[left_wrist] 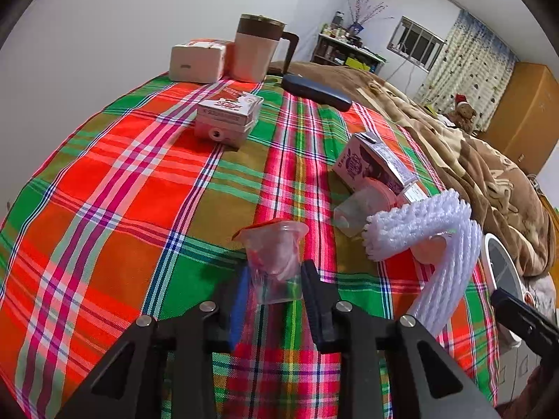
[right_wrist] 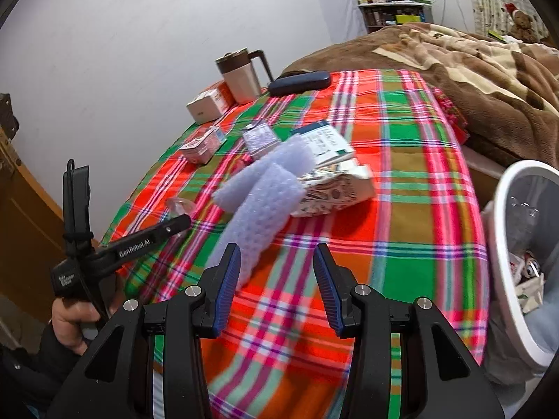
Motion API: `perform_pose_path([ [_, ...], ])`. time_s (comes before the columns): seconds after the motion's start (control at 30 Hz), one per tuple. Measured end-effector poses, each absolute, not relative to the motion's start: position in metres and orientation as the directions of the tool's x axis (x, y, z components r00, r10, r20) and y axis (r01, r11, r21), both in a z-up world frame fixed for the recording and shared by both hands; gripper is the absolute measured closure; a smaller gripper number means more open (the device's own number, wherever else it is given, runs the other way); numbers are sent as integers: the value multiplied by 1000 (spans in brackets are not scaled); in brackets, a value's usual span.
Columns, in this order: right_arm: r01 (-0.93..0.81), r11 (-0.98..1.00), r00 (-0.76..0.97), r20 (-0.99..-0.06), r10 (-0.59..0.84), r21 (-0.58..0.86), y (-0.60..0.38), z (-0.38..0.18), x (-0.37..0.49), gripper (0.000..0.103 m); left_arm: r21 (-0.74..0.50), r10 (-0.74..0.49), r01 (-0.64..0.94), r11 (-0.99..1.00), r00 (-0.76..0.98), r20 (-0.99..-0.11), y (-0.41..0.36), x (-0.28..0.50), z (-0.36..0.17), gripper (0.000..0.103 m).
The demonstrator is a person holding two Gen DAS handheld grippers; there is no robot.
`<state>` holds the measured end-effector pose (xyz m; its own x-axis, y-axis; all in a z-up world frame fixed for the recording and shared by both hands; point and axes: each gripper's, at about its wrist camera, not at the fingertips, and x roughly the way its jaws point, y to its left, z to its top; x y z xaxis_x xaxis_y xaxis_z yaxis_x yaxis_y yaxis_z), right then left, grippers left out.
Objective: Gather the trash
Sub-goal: 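Grasp the white foam mesh sleeve with the right gripper while the left grasps a clear plastic cup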
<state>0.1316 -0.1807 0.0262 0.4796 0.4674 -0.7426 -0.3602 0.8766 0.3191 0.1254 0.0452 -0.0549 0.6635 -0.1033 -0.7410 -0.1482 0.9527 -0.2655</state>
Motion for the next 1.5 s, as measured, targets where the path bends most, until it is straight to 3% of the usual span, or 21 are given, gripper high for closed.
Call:
perform_pose_path([
  [0.7, -285, 869, 371, -789, 490, 405, -136, -6, 162, 58, -280, -158, -64, 958, 697, -699, 52, 109, -49, 73],
  [0.73, -290, 869, 373, -788, 489, 402, -135, -5, 160, 59, -280, -159, -62, 958, 698, -698, 52, 108, -49, 73],
  [0.77, -294, 868, 378, -785, 490, 400, -135, -4, 159, 66, -281, -161, -59, 958, 699, -697, 51, 108, -48, 73],
  [0.9, -310, 863, 395, -772, 499, 399, -139, 3, 154, 71, -277, -167, -44, 960, 702, -693, 47, 105, -45, 73],
  [1.5, -285, 874, 496, -720, 485, 393, -193, 28, 129, 72, -245, -233, 86, 966, 706, -669, -15, 88, -20, 73],
])
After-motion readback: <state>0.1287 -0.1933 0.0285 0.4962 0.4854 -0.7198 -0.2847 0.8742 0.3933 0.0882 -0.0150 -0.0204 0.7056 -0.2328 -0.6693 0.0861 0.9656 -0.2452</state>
